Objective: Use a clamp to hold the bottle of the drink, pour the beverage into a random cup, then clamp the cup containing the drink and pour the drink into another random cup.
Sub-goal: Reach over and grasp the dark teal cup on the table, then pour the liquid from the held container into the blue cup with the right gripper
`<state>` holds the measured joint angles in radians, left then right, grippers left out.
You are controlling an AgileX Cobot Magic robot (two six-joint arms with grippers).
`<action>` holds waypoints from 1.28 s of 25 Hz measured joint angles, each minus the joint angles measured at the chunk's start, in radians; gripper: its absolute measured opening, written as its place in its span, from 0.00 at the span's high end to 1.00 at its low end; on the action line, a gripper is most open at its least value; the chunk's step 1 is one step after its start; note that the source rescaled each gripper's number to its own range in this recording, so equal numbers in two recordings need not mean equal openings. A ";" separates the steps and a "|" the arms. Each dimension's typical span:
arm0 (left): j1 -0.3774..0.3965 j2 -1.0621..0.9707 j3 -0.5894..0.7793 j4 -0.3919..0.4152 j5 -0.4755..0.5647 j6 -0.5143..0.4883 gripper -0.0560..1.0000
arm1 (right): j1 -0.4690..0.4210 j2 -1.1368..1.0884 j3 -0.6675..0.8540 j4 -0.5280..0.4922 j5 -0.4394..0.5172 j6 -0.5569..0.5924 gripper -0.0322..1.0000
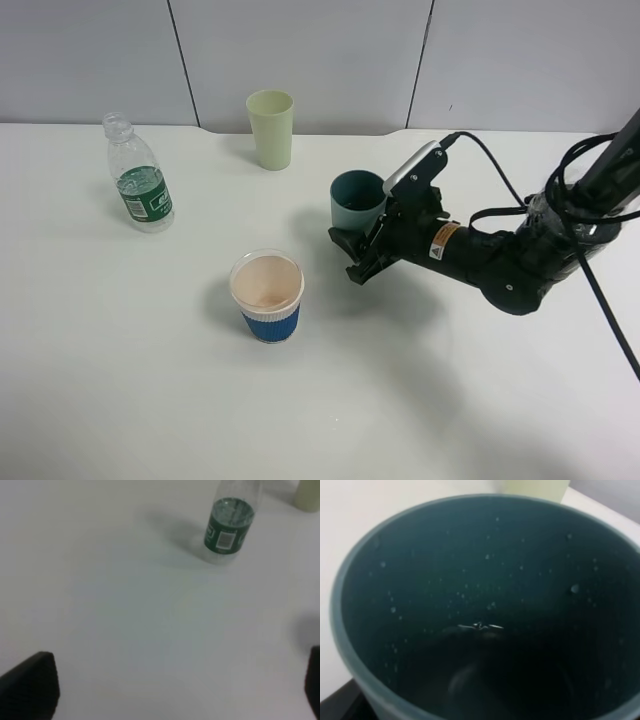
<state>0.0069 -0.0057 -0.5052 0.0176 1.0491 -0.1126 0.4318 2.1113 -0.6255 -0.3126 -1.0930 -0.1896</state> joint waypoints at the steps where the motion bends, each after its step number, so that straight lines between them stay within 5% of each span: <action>1: 0.000 0.000 0.000 0.000 0.000 0.000 0.00 | 0.000 -0.017 0.001 -0.006 0.009 0.003 0.96; 19: 0.000 0.000 0.000 0.000 0.000 0.000 0.00 | 0.000 -0.245 -0.015 -0.072 0.152 -0.013 0.96; 32: 0.000 0.000 0.000 0.000 0.000 0.000 0.00 | 0.000 -0.256 -0.194 -0.304 0.314 -0.014 0.96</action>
<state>0.0069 -0.0057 -0.5052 0.0176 1.0491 -0.1126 0.4318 1.8554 -0.8193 -0.6163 -0.7795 -0.2031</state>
